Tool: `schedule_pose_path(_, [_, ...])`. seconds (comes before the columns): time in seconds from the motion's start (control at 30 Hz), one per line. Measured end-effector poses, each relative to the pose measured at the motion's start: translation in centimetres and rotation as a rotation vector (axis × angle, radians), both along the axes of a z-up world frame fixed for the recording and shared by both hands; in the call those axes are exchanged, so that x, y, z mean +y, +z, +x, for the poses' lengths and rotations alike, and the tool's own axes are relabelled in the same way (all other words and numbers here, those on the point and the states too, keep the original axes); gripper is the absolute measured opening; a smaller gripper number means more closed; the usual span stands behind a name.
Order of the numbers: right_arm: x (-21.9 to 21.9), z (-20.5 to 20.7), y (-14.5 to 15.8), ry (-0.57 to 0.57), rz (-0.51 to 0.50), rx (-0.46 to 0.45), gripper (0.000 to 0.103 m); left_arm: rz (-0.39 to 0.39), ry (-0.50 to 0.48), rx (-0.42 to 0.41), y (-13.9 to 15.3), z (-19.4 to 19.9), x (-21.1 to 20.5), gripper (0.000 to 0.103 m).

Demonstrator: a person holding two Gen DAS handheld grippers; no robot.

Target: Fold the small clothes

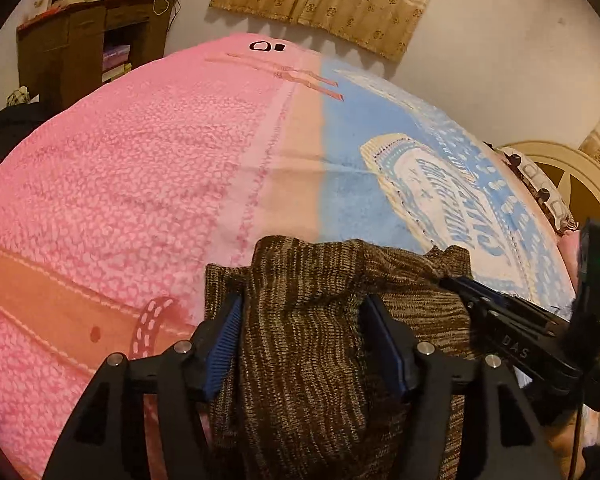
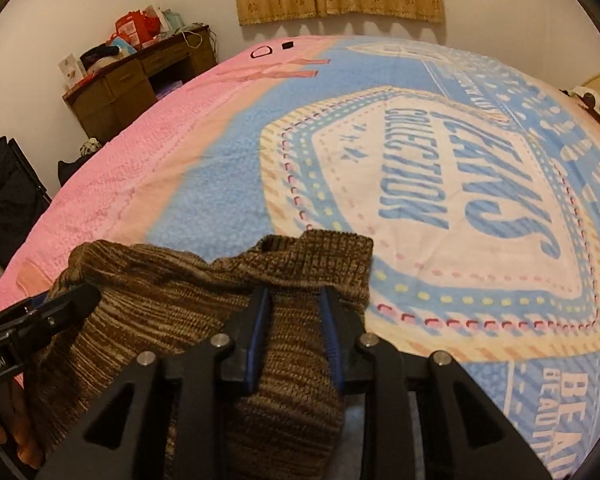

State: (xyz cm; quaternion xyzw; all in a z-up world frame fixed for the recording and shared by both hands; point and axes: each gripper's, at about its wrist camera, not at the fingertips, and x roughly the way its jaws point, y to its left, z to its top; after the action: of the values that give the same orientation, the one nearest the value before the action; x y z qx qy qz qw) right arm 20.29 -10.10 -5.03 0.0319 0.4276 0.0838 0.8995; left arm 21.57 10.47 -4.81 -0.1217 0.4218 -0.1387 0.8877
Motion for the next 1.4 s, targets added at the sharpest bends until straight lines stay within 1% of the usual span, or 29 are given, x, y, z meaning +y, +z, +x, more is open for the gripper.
schedule_pose_path(0.07, [-0.5,-0.8,1.0,-0.046,0.015,-0.02,0.028,0.005,0.005,0.003,0.2,-0.2,0.0,0.063])
schedule_pose_path(0.1, [-0.9,-1.8,1.6,-0.067,0.049,-0.05,0.034,0.016,0.004,0.007,0.4,-0.5,0.1,0.063])
schedule_pose_path(0.13, [-1.3,-3.3,2.5,-0.075,0.091,-0.087,0.034,0.026,-0.001,0.008,0.8,-1.0,0.1,0.063])
schedule_pose_path(0.2, [-1.5,-5.9,3.9,-0.066,0.127,-0.122,0.034,0.033,-0.007,0.011,1.2,-2.0,0.2,0.063])
schedule_pose_path(0.23, [-1.3,-7.6,4.5,-0.057,0.126,-0.138,0.034,0.032,-0.009,0.012,1.4,-2.7,0.2,0.063])
schedule_pose_path(0.3, [-0.6,-9.9,4.9,-0.028,0.112,-0.15,0.038,0.03,-0.017,0.001,1.8,-4.6,0.3,0.063])
schedule_pose_path(0.4, [1.0,-12.8,4.2,0.019,0.063,-0.134,0.039,0.087,-0.022,-0.024,1.7,-7.5,-0.1,0.063])
schedule_pose_path(0.47, [2.0,-13.7,2.8,0.041,0.022,-0.097,0.039,0.131,-0.029,-0.016,1.1,-8.9,-0.5,0.063])
schedule_pose_path(0.5, [2.1,-13.7,2.0,0.036,0.013,-0.073,0.041,0.15,-0.033,-0.006,0.5,-9.4,-0.6,0.063])
schedule_pose_path(0.53, [1.8,-13.9,1.4,0.023,0.004,-0.067,0.048,0.162,-0.033,-0.01,0.2,-10.0,-0.7,0.063])
schedule_pose_path(0.57, [1.6,-14.1,1.0,0.012,0.002,-0.063,0.05,0.172,-0.031,-0.029,0.1,-10.4,-0.7,0.063])
schedule_pose_path(0.6, [1.4,-14.3,0.5,0.0,0.014,-0.053,0.052,0.181,-0.031,-0.043,0.0,-10.9,-0.7,0.063])
schedule_pose_path(0.63, [1.1,-14.3,0.2,-0.009,0.033,-0.035,0.054,0.188,-0.032,-0.038,-0.1,-11.1,-0.6,0.064])
schedule_pose_path(0.7, [0.2,-14.7,-0.5,-0.034,0.123,0.009,0.054,0.191,-0.028,-0.026,-0.2,-11.4,-0.5,0.065])
schedule_pose_path(0.73, [-0.2,-15.1,-0.6,-0.048,0.154,0.016,0.054,0.189,-0.027,-0.022,-0.3,-11.5,-0.4,0.066])
schedule_pose_path(0.77, [-0.2,-15.3,-0.6,-0.05,0.152,0.019,0.053,0.184,-0.025,-0.019,-0.4,-11.7,-0.3,0.066])
schedule_pose_path(0.87, [0.7,-16.9,-0.6,-0.04,0.083,0.014,0.053,0.184,-0.019,-0.025,-0.7,-12.6,-0.2,0.067])
schedule_pose_path(0.93, [1.2,-18.0,-0.6,-0.038,0.058,0.003,0.053,0.215,-0.024,-0.03,-0.9,-13.5,-0.6,0.067])
schedule_pose_path(1.0, [1.2,-18.9,-0.6,-0.043,0.076,0.007,0.053,0.261,-0.038,-0.036,-0.9,-14.2,-1.2,0.067])
schedule_pose_path(1.07, [1.1,-19.7,-0.7,-0.045,0.08,0.008,0.053,0.286,-0.044,-0.044,-0.9,-14.9,-1.4,0.067])
schedule_pose_path(1.2, [1.2,-20.8,-0.7,-0.044,0.073,0.009,0.053,0.264,-0.036,-0.027,-1.0,-15.6,-0.9,0.068])
schedule_pose_path(1.33, [0.7,-22.2,-0.6,-0.052,0.101,0.017,0.053,0.274,-0.04,-0.017,-0.9,-16.3,-0.9,0.068])
schedule_pose_path(1.4, [0.6,-23.0,-0.5,-0.045,0.098,0.022,0.053,0.279,-0.041,-0.015,-0.9,-16.7,-0.9,0.068])
